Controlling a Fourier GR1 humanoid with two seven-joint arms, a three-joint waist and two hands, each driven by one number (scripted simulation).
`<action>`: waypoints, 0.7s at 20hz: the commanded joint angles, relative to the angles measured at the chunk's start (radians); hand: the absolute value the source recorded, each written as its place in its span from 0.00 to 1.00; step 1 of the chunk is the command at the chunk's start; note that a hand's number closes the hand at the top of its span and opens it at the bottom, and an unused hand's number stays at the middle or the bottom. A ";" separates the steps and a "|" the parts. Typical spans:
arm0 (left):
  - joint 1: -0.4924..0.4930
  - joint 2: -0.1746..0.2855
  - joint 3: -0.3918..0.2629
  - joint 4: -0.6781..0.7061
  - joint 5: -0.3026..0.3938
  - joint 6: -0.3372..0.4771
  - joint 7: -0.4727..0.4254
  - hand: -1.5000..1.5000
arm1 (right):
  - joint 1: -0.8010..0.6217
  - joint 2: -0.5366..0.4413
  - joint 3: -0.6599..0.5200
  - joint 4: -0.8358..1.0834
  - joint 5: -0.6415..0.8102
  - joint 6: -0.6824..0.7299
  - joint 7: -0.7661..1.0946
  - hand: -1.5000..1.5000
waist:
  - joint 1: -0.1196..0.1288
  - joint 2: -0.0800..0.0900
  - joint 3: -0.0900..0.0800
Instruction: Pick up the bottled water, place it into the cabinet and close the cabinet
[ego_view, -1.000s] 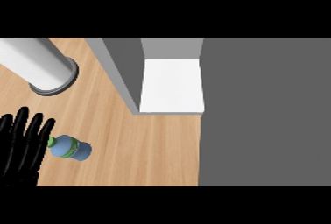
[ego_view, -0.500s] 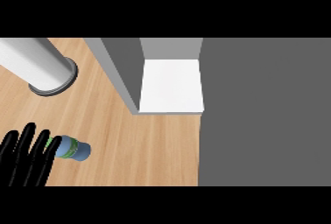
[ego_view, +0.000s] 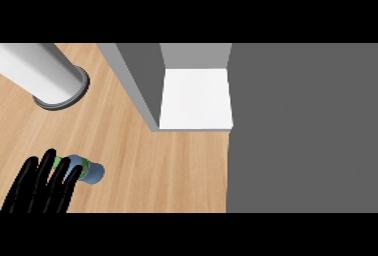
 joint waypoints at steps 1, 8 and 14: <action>0.066 0.013 -0.075 -0.174 -0.111 0.036 0.023 0.00 | 0.068 0.002 -0.035 -0.153 -0.150 0.012 0.042 0.00 | 0.000 -0.003 0.001; 0.081 0.045 0.012 -0.175 -0.076 0.075 -0.009 0.00 | 0.054 0.013 -0.014 -0.169 -0.164 -0.012 0.080 0.00 | 0.001 -0.002 -0.001; 0.173 0.085 0.117 -0.166 -0.001 0.081 -0.081 0.00 | 0.130 0.022 -0.019 -0.183 -0.155 0.022 0.050 0.00 | 0.002 -0.004 -0.002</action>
